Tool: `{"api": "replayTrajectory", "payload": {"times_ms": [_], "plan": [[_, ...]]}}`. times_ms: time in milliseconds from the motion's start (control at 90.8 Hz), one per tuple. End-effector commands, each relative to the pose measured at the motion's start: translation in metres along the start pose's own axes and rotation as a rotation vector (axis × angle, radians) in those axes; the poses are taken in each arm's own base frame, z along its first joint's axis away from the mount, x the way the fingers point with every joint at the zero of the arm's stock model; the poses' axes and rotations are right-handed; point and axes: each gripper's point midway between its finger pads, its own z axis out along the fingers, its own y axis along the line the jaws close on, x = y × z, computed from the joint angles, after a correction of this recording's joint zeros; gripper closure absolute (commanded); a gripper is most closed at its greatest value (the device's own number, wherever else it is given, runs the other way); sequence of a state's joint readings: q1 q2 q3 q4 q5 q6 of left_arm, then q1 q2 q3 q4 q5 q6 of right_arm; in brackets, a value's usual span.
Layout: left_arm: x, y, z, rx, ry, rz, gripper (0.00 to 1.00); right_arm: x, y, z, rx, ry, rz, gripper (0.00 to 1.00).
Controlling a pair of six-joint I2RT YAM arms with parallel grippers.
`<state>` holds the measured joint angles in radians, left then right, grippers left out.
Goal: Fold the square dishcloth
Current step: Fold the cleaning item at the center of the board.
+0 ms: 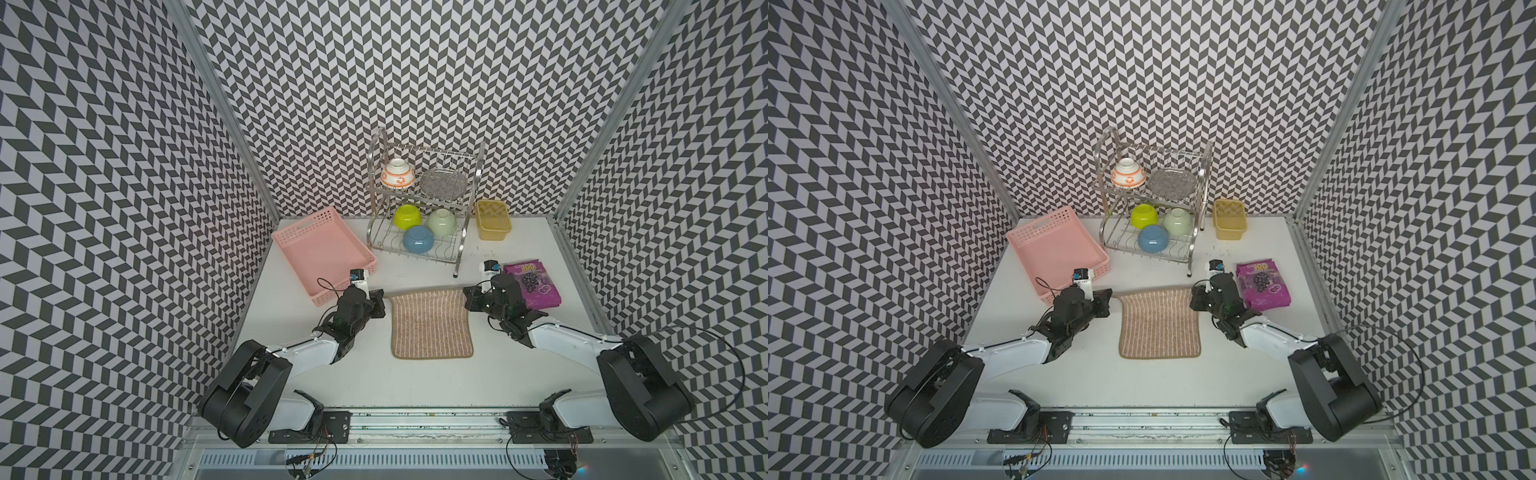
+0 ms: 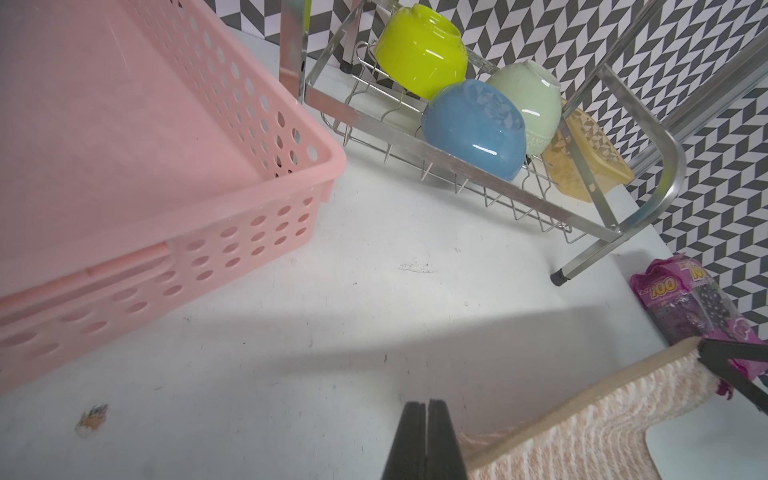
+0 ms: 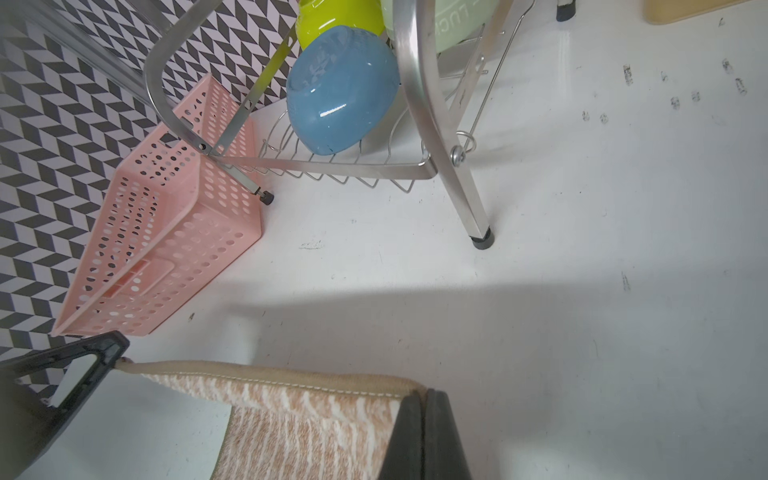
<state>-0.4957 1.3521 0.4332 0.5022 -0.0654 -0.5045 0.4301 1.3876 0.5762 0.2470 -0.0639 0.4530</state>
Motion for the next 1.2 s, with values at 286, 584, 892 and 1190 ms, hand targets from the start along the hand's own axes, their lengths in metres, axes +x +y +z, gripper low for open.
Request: {"api": "replayTrajectory", "payload": {"times_ms": [286,584,892,1190], "plan": [[-0.044,-0.001,0.025,-0.033,-0.084,0.028,1.00,-0.053,0.015,0.030,0.027,-0.071,-0.049,1.00],[-0.047,0.000,0.037,-0.017,-0.075,0.034,1.00,-0.047,0.009,0.046,0.050,-0.039,-0.045,1.00],[-0.013,-0.002,0.020,0.064,-0.009,-0.013,1.00,-0.032,0.005,0.036,0.031,-0.031,-0.016,1.00],[0.001,-0.005,0.000,0.098,0.015,-0.038,1.00,-0.021,0.008,0.015,-0.017,-0.051,0.033,1.00]]}}
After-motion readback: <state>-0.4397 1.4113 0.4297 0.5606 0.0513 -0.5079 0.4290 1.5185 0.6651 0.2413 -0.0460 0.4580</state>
